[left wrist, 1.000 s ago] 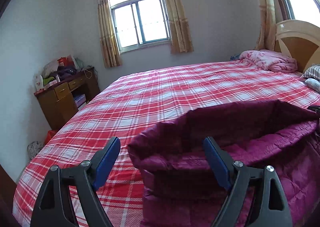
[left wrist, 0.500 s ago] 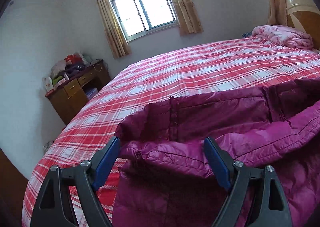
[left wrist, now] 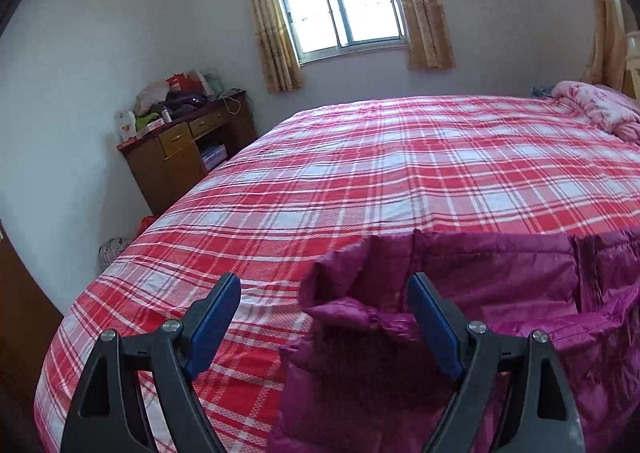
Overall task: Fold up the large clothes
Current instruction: 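Press the folded jacket flat with both open grippers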
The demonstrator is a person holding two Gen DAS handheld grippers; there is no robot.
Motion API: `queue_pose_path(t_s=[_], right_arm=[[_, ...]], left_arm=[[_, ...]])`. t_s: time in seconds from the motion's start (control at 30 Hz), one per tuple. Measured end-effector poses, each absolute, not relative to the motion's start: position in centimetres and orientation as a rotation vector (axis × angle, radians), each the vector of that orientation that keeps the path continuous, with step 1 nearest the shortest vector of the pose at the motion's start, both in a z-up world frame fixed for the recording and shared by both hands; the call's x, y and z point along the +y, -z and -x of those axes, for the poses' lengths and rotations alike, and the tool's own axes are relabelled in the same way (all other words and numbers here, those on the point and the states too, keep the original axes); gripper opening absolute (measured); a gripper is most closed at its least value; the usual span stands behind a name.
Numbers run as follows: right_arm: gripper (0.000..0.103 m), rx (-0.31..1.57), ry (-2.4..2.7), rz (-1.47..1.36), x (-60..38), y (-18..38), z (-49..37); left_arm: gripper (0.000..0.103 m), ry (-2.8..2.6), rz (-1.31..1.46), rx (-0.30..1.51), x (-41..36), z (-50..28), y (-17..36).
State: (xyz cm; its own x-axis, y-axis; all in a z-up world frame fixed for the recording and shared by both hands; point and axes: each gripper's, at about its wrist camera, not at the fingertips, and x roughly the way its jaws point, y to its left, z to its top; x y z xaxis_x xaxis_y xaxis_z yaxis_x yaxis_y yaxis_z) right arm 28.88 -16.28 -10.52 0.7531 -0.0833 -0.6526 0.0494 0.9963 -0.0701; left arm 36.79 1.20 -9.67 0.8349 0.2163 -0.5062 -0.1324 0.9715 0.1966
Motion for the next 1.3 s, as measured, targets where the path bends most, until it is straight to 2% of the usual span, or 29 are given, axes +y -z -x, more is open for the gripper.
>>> queue_pose_path(t_s=[0.17,0.23,0.4,0.5,0.73,1.3], right_arm=[[0.061,0.774,0.119,-0.011,-17.9,11.5,-30.8],[0.066,0.785,0.138,-0.042,-18.6,11.6,-31.3],[0.068,0.814,0.163,-0.118,-19.7,12.2,-32.0],[0.069,0.815,0.176,-0.109,-19.4,12.2,-31.6],[0.082,0.744,0.105,-0.047,-16.1,10.9,-30.7],[0.088,0.829,0.126,-0.075,-16.5,14.5,-32.0]], left_arm=[[0.086,-0.139,-0.133,0.504,0.7,-34.2,8.7],[0.086,-0.102,-0.164,0.488,-0.8,-33.3,8.9],[0.089,-0.043,-0.277,0.491,-4.5,-33.5,9.9],[0.089,-0.058,-0.311,0.536,-5.3,-35.4,10.7],[0.089,-0.117,-0.279,0.660,-4.3,-38.7,14.2],[0.093,-0.094,-0.274,0.749,-4.8,-40.7,17.2]])
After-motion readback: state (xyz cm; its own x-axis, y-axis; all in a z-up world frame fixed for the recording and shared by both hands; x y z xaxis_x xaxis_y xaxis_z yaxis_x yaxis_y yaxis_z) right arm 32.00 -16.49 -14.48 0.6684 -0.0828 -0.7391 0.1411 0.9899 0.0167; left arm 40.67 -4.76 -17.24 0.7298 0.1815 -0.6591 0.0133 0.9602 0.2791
